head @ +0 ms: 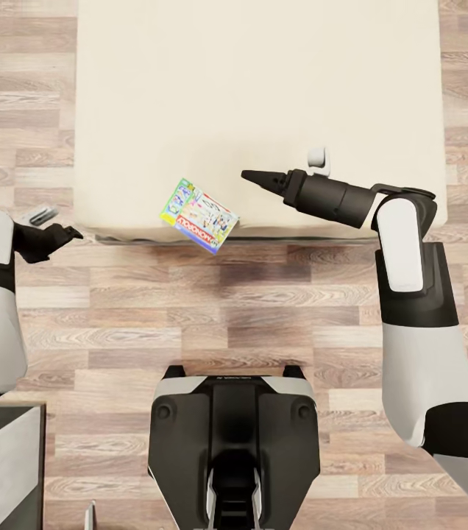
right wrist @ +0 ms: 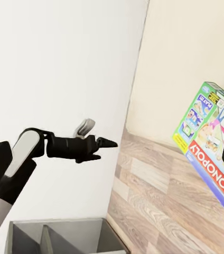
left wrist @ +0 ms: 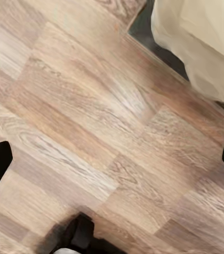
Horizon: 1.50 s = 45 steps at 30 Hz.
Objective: Put all the toys in the child's room - the three board games (two on the bed and one on the table), the two jigsaw puzzles on the table, and the tennis ball on the table - inside the toy box on the table in the child's room.
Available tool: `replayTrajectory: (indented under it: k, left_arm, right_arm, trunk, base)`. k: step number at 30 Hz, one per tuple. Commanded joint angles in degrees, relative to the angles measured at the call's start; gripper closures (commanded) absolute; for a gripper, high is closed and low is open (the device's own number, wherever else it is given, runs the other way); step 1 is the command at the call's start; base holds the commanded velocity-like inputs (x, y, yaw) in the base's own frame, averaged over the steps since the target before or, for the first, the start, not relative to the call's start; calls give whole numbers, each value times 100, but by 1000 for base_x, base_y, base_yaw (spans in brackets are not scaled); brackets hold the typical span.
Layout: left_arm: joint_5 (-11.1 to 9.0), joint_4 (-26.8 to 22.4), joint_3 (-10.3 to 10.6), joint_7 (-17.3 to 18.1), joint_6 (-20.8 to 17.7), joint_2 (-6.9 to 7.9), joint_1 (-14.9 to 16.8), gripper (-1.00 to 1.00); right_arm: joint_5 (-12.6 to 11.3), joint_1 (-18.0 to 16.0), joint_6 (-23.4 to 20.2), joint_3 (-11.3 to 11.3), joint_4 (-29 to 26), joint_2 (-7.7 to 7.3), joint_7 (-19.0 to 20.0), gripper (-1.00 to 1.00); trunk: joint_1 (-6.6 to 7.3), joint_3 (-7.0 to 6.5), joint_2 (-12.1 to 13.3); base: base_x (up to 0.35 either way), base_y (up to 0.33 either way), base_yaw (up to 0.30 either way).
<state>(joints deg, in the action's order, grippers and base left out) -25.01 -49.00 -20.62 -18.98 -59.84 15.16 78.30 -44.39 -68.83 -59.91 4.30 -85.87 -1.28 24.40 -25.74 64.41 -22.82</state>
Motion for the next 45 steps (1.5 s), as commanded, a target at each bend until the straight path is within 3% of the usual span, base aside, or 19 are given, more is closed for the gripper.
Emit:
replayTrajectory:
  k: [1, 4, 10, 15, 21, 28, 45]
  left_arm:
    - [-77, 2, -3, -53, -16, 9, -94, -100]
    - [-58, 12, 6, -57, -16, 28, -369, -100]
    - [39, 21, 224, -61, 90, 57, -1166, -100]
    - [64, 22, 354, -60, 477, 48, -1787, -100]
    - [74, 22, 691, -58, 700, 49, -2165, -100]
    - [72, 22, 820, -54, 747, 42, -2302, -100]
    - [78, 22, 827, -54, 759, 50, -2479, -100]
  right_arm:
    - [56, -2, -9, 1, 0, -1, 56, -100]
    - [60, 0, -9, 3, 0, 2, 56, -100]
    - [65, 1, -9, 4, 0, -2, 55, -100]
    - [74, 14, -9, 9, 4, -2, 53, -100]
    - [85, 43, -9, 4, 8, 0, 50, -100]
    - [88, 73, -9, 6, 8, 8, 48, -100]
    - [93, 126, -9, 9, 14, 41, 47, -100]
  trunk:
    - [-4, -4, -10]
    - [-4, -31, -10]
    - [-4, -86, -10]
    - [-4, -132, -10]
    - [-4, -187, -10]
    - [-4, -250, -10]
    - [-4, -303, -10]
  base:
    - [0, 0, 0]
    - [0, 0, 0]
    - [0, 0, 0]
    - [0, 0, 0]
    - [0, 0, 0]
    - [0, 0, 0]
    - [0, 0, 0]
